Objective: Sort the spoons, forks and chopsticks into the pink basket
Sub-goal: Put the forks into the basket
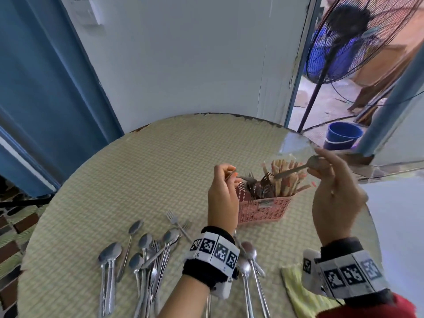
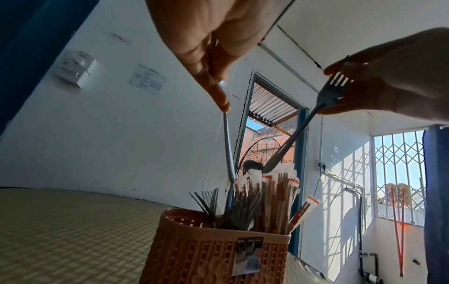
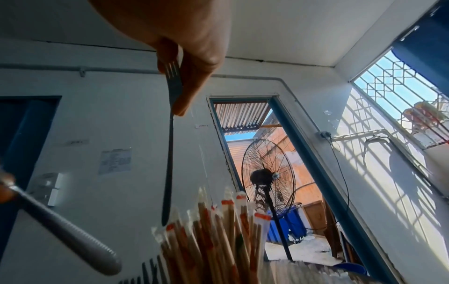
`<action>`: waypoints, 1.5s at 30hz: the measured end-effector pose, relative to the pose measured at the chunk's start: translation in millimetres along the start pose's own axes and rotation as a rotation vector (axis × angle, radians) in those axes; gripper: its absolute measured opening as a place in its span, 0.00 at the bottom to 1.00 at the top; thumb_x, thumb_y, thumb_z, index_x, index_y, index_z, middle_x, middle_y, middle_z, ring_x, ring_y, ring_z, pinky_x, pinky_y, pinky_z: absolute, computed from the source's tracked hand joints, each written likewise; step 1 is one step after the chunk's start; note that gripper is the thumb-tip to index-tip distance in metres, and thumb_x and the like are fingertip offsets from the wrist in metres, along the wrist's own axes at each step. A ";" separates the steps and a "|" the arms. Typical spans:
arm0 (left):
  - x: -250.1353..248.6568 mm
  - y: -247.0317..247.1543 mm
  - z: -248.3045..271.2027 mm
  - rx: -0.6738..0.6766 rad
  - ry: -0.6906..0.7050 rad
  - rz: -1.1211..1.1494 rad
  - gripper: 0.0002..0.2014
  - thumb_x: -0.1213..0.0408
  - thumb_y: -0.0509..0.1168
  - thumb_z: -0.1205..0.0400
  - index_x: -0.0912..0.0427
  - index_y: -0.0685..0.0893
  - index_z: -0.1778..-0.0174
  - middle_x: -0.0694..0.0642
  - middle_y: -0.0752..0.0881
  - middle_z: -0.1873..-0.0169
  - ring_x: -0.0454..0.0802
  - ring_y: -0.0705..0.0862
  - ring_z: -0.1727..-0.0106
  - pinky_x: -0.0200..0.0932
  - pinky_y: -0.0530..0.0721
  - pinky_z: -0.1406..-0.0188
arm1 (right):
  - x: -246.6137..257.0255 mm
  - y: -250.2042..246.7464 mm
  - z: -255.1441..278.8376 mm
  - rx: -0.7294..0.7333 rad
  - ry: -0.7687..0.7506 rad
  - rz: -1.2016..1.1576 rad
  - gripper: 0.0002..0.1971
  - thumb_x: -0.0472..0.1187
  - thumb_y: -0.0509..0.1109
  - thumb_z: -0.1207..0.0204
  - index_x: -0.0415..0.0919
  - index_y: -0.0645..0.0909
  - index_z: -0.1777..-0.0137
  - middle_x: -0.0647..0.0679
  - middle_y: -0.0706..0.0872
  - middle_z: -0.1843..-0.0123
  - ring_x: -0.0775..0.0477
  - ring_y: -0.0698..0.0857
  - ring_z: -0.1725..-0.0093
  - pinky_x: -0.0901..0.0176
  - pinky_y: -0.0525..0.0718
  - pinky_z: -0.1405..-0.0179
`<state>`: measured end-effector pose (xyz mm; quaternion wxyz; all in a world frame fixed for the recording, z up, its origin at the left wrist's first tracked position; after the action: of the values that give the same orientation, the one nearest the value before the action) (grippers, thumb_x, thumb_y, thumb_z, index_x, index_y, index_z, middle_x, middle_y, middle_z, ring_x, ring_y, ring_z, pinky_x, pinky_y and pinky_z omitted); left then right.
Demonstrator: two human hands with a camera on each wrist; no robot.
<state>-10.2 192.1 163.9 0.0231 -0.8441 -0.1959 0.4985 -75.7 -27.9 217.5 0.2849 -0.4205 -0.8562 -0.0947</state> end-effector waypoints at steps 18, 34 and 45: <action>49.9 43.6 19.9 0.388 -0.240 -0.062 0.28 0.74 0.57 0.20 0.48 0.66 0.25 0.42 0.68 0.26 0.35 0.65 0.25 0.29 0.65 0.28 | -17.0 99.9 58.9 0.629 0.104 0.088 0.18 0.24 0.61 0.25 0.36 0.78 0.37 0.45 0.79 0.42 0.51 0.73 0.42 0.56 0.73 0.39; 209.2 -128.9 94.2 0.081 -0.581 -0.339 0.10 0.74 0.62 0.21 0.59 0.84 0.48 0.53 0.86 0.51 0.44 0.83 0.51 0.28 0.77 0.55 | -1.6 214.0 237.3 1.129 0.481 0.015 0.10 0.29 0.65 0.28 0.43 0.85 0.58 0.55 0.82 0.68 0.54 0.79 0.67 0.71 0.73 0.65; 286.5 -166.4 85.2 0.331 -0.534 -0.587 0.13 0.65 0.70 0.23 0.59 0.85 0.43 0.56 0.80 0.46 0.52 0.79 0.42 0.48 0.76 0.36 | -17.2 256.0 305.2 1.213 0.779 0.225 0.13 0.34 0.62 0.23 0.36 0.77 0.40 0.41 0.83 0.45 0.41 0.82 0.44 0.60 0.74 0.53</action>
<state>-11.8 433.6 -78.4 0.2474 -0.5787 -0.3446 0.6966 6.1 244.0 -62.3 0.7597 -0.2101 -0.5461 0.2836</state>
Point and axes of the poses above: each hand's wrist, its own z-axis away from the middle knuckle, its own y-axis out of the palm, x = y × z, the point moved 9 cm from there along -z, towards the middle knuckle
